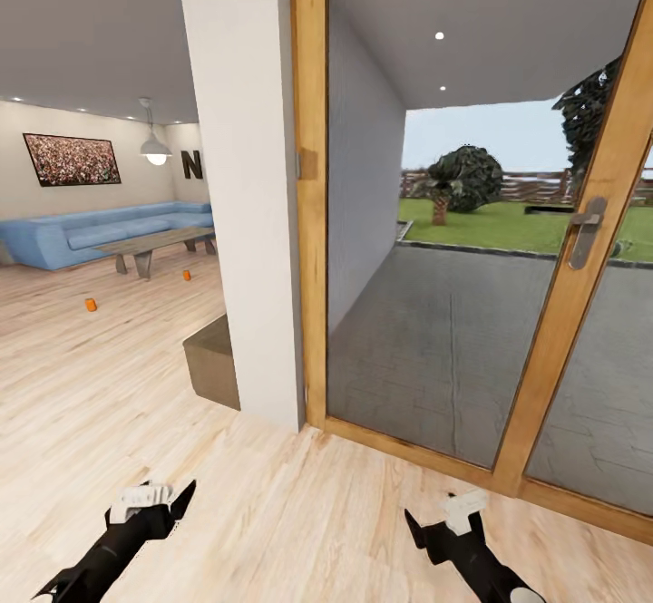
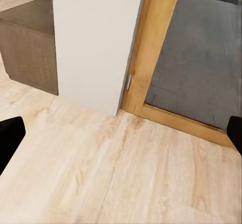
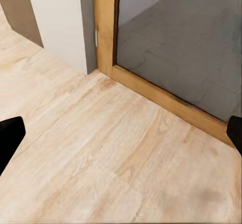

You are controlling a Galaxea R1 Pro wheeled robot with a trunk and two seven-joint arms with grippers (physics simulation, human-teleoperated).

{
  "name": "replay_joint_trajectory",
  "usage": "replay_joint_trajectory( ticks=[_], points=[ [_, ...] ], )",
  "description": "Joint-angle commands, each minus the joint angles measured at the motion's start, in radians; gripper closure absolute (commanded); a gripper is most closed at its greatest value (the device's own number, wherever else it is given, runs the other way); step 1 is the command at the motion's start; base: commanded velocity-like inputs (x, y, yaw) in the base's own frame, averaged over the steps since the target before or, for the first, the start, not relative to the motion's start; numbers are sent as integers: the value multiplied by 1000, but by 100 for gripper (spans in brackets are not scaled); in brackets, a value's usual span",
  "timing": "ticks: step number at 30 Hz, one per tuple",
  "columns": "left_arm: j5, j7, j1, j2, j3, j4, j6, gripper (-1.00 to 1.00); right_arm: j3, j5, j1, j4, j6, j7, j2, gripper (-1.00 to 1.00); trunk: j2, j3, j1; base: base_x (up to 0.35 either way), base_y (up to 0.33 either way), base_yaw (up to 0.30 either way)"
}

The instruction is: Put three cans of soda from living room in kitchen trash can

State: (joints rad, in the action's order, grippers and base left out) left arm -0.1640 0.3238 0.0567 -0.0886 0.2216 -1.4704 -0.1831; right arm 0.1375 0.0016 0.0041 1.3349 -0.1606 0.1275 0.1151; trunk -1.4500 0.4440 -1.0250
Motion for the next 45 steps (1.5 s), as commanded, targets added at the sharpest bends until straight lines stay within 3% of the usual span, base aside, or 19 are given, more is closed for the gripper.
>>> replay_joint_trajectory(
  ticks=[1,4,8,9,11,24,33,45],
  points=[
    [-8,30,1,-4,20,19,14,-100,-18,-1,6,-4,19,9,6,-100,0,0,0,0,0,0],
    [-21,87,2,-12,59,92,89,-100,-70,-3,19,-27,89,26,17,-100,0,0,0,0,0,0],
    [-30,123,5,-17,81,167,209,-100,-121,-5,26,-89,149,40,29,-100,0,0,0,0,0,0],
    [-29,136,6,-21,88,200,266,-100,-146,-5,28,-151,186,46,33,-100,0,0,0,0,0,0],
    [-30,145,6,-21,94,249,312,-100,-168,-6,21,-280,271,50,39,-100,0,0,0,0,0,0],
    [-31,148,4,-26,100,392,337,-100,-250,1,12,-397,327,48,37,-100,0,0,0,0,0,8],
    [-31,144,2,-24,99,446,338,-100,-248,6,10,-402,328,34,29,-100,0,0,0,0,0,156],
    [-29,144,3,-20,96,457,346,-100,-243,8,10,-404,329,31,25,-100,0,0,0,0,0,240]
  ],
)
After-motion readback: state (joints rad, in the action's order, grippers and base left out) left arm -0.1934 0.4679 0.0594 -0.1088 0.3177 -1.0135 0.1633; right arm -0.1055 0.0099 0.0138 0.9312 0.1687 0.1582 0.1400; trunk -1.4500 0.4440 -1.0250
